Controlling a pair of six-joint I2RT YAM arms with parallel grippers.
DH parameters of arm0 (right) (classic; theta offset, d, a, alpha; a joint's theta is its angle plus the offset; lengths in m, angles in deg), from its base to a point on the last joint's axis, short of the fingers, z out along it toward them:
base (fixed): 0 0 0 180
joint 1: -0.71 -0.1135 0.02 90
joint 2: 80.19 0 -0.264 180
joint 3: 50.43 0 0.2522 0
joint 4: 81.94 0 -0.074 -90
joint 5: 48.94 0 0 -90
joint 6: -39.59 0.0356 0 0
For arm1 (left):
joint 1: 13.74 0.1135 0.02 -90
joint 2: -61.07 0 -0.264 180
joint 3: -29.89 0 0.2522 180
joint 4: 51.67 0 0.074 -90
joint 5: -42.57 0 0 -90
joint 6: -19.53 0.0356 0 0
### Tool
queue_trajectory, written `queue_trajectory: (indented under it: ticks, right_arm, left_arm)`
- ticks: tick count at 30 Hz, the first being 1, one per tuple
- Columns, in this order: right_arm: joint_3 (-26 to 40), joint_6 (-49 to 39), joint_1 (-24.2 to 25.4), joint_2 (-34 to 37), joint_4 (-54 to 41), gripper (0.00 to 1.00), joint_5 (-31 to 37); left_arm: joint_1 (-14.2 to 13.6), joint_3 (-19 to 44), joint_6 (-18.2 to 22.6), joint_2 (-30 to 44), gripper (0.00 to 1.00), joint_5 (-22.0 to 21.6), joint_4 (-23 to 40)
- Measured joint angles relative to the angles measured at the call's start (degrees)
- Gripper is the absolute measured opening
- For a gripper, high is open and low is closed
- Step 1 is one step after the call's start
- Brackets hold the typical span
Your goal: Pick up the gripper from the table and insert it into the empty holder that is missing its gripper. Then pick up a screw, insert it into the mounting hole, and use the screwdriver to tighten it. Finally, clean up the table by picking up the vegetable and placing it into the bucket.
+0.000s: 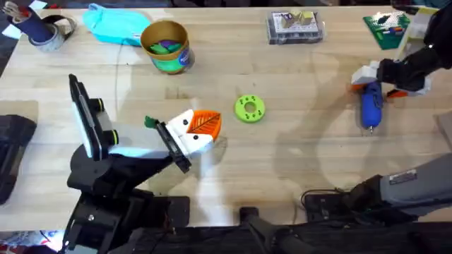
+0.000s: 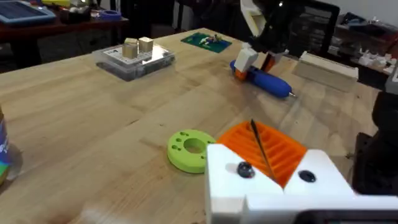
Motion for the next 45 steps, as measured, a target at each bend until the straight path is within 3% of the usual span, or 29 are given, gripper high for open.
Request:
queue_trajectory:
  ticks: [3, 5, 10, 11, 12, 20, 29, 35, 40, 45]
  right_arm:
    - [-0.01, 0.14, 0.00, 0.40, 0.69, 0.991, 0.00]
    - [-0.01, 0.21, 0.00, 0.41, 0.85, 0.876, 0.02]
    - [-0.02, 0.48, 0.14, 0.47, 1.73, 0.165, 0.47]
    - [-0.03, 0.52, 0.17, 0.53, 1.96, 0.066, 0.46]
    - [-0.03, 0.68, 0.17, 0.62, 2.14, 0.030, 0.44]
    - [-0.03, 2.70, 0.16, -1.73, 2.33, 0.025, 0.07]
    - [0.09, 5.94, -0.93, -18.74, 2.70, 0.025, -2.60]
    - [0.10, 8.85, -1.43, -26.34, 4.64, 0.025, -3.88]
    - [-1.09, 6.94, -4.71, -33.29, 10.27, 0.025, -4.02]
    - [-9.34, 6.07, -11.11, -42.67, 19.89, 0.025, -5.94]
  left_arm:
    - [0.00, 0.00, 0.00, 0.02, 0.019, 0.00, 0.00]
    - [0.00, 0.00, 0.00, 0.00, 0.019, 0.01, 0.00]
    - [0.00, 0.00, 0.00, 0.00, 0.019, 0.01, 0.00]
    - [0.00, 0.00, 0.00, 0.00, 0.019, 0.00, 0.00]
    - [0.00, 0.00, 0.00, 0.00, 0.019, 0.00, 0.00]
    - [0.00, 0.00, 0.00, 0.00, 0.019, 0.01, 0.00]
    - [0.00, 0.00, 0.00, 0.00, 0.019, 0.00, 0.00]
    - [0.00, 0.00, 0.00, 0.00, 0.019, 0.00, 0.00]
    - [0.00, 0.00, 0.00, 0.00, 0.019, 0.00, 0.00]
    - [0.00, 0.00, 0.00, 0.01, 0.019, 0.00, 0.00]
